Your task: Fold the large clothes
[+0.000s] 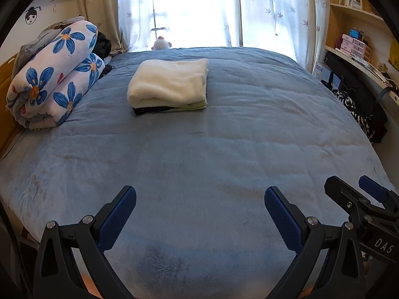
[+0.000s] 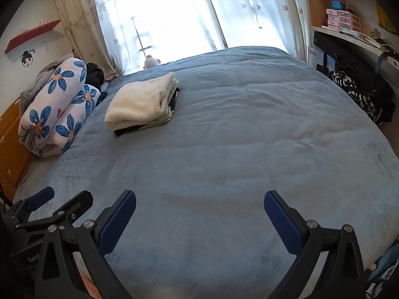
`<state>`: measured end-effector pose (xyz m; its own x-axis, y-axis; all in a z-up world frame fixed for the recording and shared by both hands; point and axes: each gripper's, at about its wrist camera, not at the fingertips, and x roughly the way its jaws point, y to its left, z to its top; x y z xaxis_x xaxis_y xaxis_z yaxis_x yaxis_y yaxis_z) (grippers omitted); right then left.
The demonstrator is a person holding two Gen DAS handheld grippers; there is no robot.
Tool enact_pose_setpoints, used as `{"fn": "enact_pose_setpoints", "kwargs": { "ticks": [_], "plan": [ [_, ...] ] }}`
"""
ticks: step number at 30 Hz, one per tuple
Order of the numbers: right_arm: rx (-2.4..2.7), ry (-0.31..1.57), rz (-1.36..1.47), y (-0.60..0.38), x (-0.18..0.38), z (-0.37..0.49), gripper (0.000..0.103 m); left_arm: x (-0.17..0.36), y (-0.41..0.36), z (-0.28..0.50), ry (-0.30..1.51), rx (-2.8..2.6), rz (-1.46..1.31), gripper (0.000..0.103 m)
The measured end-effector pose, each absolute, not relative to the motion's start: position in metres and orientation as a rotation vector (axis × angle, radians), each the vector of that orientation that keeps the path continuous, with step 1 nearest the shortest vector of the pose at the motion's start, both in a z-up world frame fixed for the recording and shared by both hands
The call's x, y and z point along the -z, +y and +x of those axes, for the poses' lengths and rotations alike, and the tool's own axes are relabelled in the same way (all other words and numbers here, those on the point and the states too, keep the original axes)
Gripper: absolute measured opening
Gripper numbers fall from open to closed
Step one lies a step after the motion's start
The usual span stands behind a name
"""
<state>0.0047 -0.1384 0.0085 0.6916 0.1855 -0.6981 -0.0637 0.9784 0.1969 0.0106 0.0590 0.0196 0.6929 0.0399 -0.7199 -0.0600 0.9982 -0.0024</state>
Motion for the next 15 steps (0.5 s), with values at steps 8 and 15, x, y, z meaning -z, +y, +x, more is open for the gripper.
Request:
{"fn": "enact_pose_setpoints", "kwargs": {
  "ticks": [8, 15],
  "plan": [
    [-0.138, 0.803, 0.155, -0.1366, -0.0078, 0.0044, 0.103, -0.0172, 0.0616, 0.0091, 0.816, -0.065, -0.031, 0.102],
    [-0.136, 0.809, 0.15, -0.1356, -0.006, 0.0044, 0.103, -0.0152, 0.0647, 0.009, 0.828, -0.065, -0.04, 0.102]
  ]
}}
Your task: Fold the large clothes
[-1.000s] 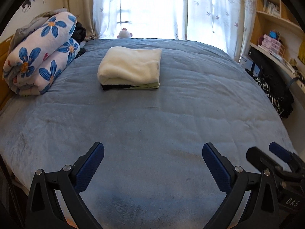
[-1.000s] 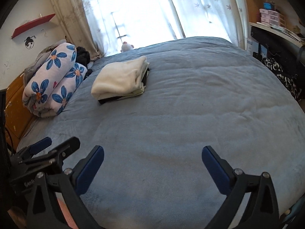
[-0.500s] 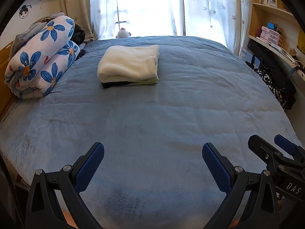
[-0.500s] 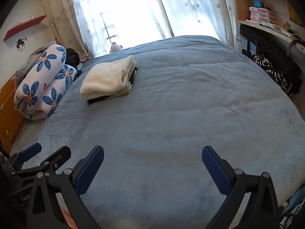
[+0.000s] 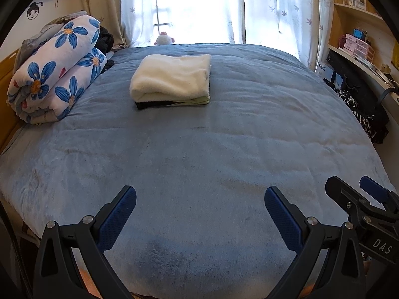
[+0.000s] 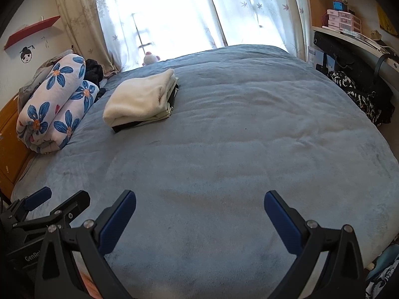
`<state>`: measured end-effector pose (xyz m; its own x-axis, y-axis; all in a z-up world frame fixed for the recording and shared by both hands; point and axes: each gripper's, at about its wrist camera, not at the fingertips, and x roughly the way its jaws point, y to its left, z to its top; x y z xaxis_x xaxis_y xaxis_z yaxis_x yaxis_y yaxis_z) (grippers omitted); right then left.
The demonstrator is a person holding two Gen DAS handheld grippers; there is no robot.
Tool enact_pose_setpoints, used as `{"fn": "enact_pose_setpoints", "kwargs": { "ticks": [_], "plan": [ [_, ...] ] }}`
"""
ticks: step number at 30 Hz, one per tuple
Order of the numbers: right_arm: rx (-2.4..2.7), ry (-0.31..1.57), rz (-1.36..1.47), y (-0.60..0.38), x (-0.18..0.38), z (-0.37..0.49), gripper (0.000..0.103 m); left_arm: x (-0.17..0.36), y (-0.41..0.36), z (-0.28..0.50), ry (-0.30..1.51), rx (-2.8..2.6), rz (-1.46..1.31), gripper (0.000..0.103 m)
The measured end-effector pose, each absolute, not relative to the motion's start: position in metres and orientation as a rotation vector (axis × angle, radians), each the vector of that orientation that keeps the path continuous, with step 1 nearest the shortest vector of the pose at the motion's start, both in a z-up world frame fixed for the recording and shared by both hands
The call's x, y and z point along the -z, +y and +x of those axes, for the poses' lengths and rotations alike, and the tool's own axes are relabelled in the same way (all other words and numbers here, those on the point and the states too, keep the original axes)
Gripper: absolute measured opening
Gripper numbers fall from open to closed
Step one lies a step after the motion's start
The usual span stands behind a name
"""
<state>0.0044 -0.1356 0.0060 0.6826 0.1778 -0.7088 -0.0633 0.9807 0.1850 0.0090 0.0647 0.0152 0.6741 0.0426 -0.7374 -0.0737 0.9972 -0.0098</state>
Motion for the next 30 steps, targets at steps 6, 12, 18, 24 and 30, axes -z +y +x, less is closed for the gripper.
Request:
{"fn": "enact_pose_setpoints", "kwargs": {
  "ticks": [6, 12, 18, 24, 30],
  "plan": [
    [-0.13, 0.82, 0.146, -0.1344, -0.0025, 0.0049, 0.103, -0.0123, 0.065, 0.0102, 0.845, -0.068, -0.041, 0.102],
    [-0.128, 0.819, 0.144, -0.1349, -0.0024, 0.0055, 0.103, -0.0113, 0.065, 0.011, 0.853, -0.069, -0.045, 0.102],
    [-0.119, 0.829, 0.137, -0.1345, -0.0002, 0.0062, 0.103, -0.0085, 0.0661, 0.0138, 0.87, -0.069, -0.047, 0.102],
    [-0.117, 0.828, 0.136, -0.1336, 0.0001, 0.0063, 0.103, -0.0073, 0.0661, 0.0138, 0.873, -0.07, -0.049, 0.102],
    [-0.116, 0.83, 0.135, -0.1342, 0.0014, 0.0075, 0.103, -0.0064, 0.0686, 0.0154, 0.879, -0.069, -0.051, 0.102]
  ]
}}
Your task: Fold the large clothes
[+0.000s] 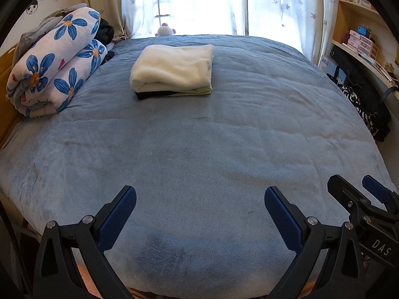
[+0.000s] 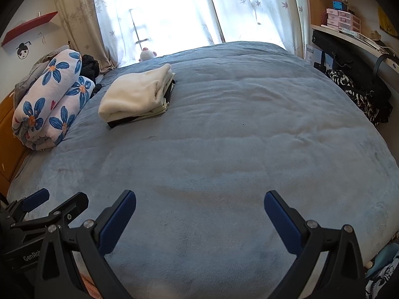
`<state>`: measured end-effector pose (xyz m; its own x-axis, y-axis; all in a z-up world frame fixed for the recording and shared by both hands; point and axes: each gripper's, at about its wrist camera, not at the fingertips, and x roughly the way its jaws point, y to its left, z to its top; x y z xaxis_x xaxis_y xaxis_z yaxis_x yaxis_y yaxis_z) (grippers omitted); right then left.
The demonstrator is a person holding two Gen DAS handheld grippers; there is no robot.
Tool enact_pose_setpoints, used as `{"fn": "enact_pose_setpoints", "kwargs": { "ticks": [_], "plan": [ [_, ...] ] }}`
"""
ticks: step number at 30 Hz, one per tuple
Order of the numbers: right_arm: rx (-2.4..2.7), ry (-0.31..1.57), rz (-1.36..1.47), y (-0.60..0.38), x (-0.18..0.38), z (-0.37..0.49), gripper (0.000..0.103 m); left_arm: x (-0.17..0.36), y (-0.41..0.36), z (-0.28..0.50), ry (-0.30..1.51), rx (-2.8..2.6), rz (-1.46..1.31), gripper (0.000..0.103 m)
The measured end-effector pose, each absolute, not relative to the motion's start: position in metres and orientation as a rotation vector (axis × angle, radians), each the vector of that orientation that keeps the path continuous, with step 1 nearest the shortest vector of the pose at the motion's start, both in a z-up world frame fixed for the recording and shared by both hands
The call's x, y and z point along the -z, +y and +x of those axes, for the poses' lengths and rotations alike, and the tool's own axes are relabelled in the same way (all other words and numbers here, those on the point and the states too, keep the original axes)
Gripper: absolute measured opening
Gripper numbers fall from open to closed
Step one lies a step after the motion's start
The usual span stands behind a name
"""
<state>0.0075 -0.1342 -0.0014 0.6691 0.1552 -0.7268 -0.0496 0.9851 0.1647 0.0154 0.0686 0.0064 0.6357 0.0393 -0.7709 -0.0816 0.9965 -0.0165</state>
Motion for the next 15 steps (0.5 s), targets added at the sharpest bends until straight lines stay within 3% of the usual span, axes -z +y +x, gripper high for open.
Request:
{"fn": "enact_pose_setpoints", "kwargs": {
  "ticks": [15],
  "plan": [
    [-0.113, 0.836, 0.133, -0.135, 0.0041, 0.0081, 0.103, -0.0016, 0.0705, 0.0172, 0.892, -0.071, -0.049, 0.102]
  ]
}}
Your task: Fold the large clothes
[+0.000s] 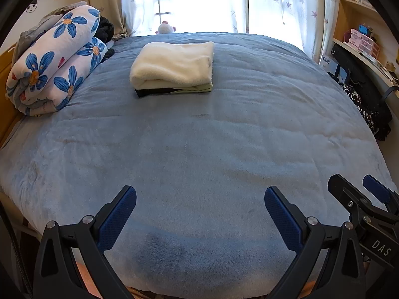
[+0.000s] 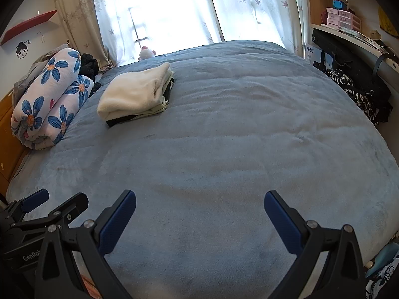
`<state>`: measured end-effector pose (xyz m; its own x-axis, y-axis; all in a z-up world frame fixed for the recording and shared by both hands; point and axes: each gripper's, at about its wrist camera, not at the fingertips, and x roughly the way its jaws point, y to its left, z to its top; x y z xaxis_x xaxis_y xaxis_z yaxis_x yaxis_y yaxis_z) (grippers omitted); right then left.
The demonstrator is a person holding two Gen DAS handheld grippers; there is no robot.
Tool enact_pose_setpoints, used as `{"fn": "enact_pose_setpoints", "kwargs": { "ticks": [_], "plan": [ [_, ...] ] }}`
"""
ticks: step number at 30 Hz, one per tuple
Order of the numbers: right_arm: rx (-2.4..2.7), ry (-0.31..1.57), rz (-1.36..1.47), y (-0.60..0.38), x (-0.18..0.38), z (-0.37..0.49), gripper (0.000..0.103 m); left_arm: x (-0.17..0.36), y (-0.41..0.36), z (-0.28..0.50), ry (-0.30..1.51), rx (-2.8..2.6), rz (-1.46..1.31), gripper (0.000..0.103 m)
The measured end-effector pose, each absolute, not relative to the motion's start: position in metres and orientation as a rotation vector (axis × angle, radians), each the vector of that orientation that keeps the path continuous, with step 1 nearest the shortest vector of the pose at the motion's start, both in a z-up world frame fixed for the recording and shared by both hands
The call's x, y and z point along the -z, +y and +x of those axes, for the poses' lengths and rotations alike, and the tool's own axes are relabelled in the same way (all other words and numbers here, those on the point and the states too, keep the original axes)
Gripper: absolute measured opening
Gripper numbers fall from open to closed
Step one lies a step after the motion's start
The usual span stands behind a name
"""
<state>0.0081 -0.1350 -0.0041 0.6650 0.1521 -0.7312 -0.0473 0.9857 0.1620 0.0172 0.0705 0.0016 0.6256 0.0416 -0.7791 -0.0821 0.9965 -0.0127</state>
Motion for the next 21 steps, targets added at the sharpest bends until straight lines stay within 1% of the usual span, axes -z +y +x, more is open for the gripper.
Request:
{"fn": "enact_pose_setpoints", "kwargs": {
  "ticks": [21],
  "plan": [
    [-0.108, 0.85, 0.13, -0.1368, 0.0131, 0.0086, 0.103, 0.0044, 0.074, 0.0209, 0.917, -0.068, -0.052, 0.102]
  ]
}}
